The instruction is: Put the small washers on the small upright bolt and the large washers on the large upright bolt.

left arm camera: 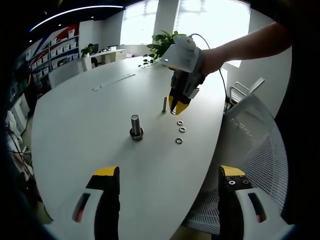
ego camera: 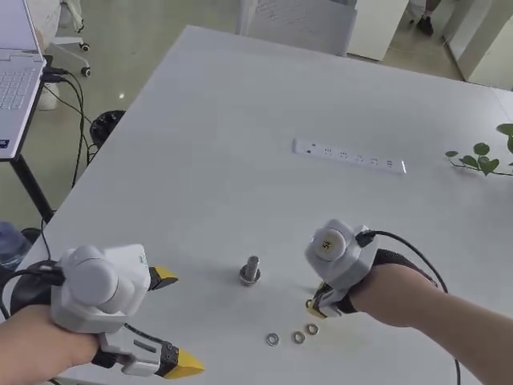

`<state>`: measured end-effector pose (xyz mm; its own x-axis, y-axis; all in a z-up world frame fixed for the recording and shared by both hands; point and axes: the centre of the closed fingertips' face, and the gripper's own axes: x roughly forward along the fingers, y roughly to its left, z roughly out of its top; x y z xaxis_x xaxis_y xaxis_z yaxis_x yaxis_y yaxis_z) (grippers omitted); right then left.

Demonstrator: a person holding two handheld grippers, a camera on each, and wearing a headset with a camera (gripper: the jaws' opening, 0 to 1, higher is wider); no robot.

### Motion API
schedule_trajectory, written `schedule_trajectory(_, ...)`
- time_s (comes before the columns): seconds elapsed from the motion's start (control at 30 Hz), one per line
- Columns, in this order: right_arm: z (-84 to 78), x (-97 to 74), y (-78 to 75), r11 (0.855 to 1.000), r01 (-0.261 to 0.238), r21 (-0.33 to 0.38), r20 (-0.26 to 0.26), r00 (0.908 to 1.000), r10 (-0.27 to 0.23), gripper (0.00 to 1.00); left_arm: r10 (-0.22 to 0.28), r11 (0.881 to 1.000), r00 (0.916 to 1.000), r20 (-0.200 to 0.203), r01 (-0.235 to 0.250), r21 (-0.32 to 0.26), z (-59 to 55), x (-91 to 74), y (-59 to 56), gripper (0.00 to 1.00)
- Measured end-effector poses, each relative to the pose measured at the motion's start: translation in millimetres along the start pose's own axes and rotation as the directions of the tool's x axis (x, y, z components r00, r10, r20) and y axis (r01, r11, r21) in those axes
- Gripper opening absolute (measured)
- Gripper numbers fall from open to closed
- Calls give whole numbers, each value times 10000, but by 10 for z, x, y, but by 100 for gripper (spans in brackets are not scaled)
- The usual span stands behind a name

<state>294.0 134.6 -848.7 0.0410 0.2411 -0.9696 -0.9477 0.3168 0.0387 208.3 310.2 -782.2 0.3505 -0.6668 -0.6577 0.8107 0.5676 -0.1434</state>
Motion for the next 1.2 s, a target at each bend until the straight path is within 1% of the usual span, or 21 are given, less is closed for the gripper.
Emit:
schedule_trajectory(0.17, -75, -69, -33, 9999, 7, 156, 18, 10000, -8, 12, 29, 10000, 10000, -33, -29, 5, -5, -4, 6, 80)
schedule_trajectory(0.27, -90, -106, -80, 9995, 64, 298, 102, 9999, -67, 12, 29, 10000, 10000, -62, -29, 36, -1, -3, 8, 80)
schedule_trajectory(0.37, -91, -153, -152, 9983, 135, 567, 253, 9996, -149, 12, 67, 10000, 10000, -6, -67, 2, 22, -11, 8, 80)
schedule_trajectory(0.67, -57, -277, -278, 9969, 336, 714, 342, 9988, -361, 12, 87, 10000, 9999, -104, -86, 1, -31, -15, -16, 79)
schedule_trajectory(0.87, -61, -318, -355, 9958, 440, 806, 319, 9984, -467, 12, 79, 10000, 9999, -81, -79, 11, -14, 2, -37, 79)
schedule_trajectory(1.0, -16, -361, -426, 9954, 560, 773, 405, 9974, -592, 12, 86, 10000, 10000, 20, -86, 3, 32, 4, -36, 80)
schedule_trajectory(1.2, 48, -391, -489, 9956, 661, 665, 457, 9966, -692, 12, 80, 10000, 10000, -49, -80, 23, 37, 18, -30, 79)
